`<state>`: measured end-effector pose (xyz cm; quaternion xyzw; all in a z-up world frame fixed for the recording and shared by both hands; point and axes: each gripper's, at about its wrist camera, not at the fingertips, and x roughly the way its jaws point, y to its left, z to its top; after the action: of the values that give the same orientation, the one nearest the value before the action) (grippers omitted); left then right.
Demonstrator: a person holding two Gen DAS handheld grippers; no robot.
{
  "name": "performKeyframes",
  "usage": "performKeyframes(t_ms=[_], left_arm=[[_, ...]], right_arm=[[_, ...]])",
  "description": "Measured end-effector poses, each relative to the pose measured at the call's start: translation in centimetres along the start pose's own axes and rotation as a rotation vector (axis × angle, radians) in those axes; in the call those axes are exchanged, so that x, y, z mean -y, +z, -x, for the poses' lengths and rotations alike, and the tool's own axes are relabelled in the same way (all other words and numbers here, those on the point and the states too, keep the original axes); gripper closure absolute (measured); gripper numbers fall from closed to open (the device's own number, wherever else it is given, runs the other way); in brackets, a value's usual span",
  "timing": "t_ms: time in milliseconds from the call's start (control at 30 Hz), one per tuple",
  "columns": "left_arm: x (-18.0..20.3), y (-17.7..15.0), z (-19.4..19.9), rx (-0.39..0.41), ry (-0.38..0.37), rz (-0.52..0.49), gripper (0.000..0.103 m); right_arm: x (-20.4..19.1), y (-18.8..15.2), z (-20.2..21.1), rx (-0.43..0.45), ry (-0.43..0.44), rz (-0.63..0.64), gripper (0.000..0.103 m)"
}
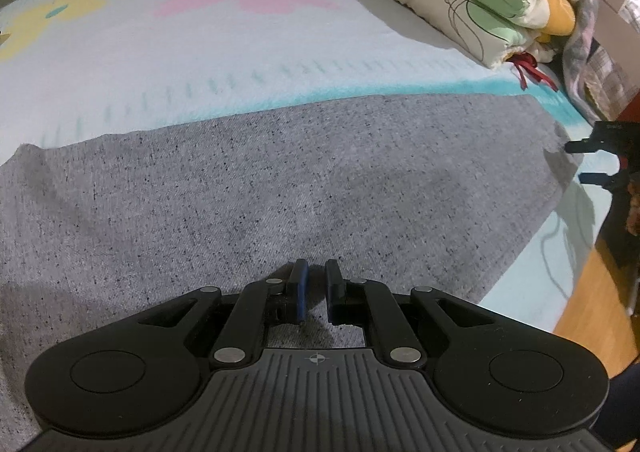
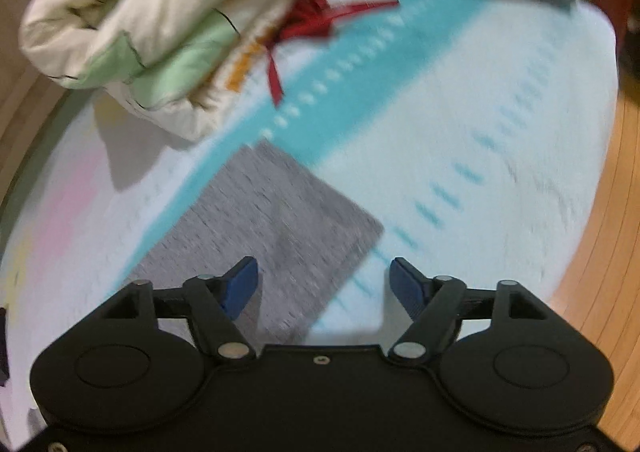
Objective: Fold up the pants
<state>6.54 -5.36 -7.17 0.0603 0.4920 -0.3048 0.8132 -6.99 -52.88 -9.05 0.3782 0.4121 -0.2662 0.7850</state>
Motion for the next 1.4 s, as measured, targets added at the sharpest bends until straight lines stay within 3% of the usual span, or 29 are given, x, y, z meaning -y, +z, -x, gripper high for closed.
performKeyframes(t_ms=[367, 400, 433, 467, 533, 800, 900, 1000, 1100, 1233, 1400], left_arm=[[0.6, -0.1, 0.1, 0.016, 0.013, -0.031, 0.094], [0.7, 0.0, 0.2, 0.015, 0.012, -0.035, 0.094], [0.8, 0.2, 0.5, 0.012, 0.007, -0.033, 0.094], [1.0, 0.6, 0.9, 0.015, -0.006, -0.025, 0.094], [1.8, 1.5, 1.6, 0.03, -0.02, -0.025, 0.094], [9.0, 5.6, -1.1, 0.031, -0.097, -0.077, 0.094], [11.6, 5.9, -3.5, -0.011, -0.12, -0.103, 0.093], [12.7, 5.4, -6.4, -0.08, -0.089, -0.107, 0.093], [12.2, 5.2, -6.9, -0.073, -0.094, -0.09, 0.093], [8.8, 4.9, -3.1, -0.03, -0.087, -0.026, 0.093], [2.0, 3.5, 4.2, 0.098, 0.07, -0.014, 0.093]], right_arm=[[0.5, 1.2, -1.6, 0.077, 0.111, -0.061, 0.036], [0.5, 1.4, -1.9, 0.083, 0.117, -0.065, 0.042], [0.4, 1.5, -2.0, 0.086, 0.108, -0.063, 0.062], [0.3, 1.6, -2.2, 0.081, 0.092, -0.057, 0.074], [0.2, 1.9, -2.1, 0.057, 0.102, -0.068, 0.082], [-3.5, 2.3, 1.2, 0.075, 0.146, 0.008, 0.082], [-4.8, 2.0, 2.2, 0.08, 0.172, 0.049, 0.082], [-6.0, 1.6, 2.9, 0.089, 0.177, 0.094, 0.082], [-7.1, 1.3, 3.5, 0.091, 0.191, 0.118, 0.082], [-9.8, 0.4, 5.3, 0.119, 0.231, 0.179, 0.082], [-15.9, -2.9, 9.2, 0.134, 0.374, 0.324, 0.082]])
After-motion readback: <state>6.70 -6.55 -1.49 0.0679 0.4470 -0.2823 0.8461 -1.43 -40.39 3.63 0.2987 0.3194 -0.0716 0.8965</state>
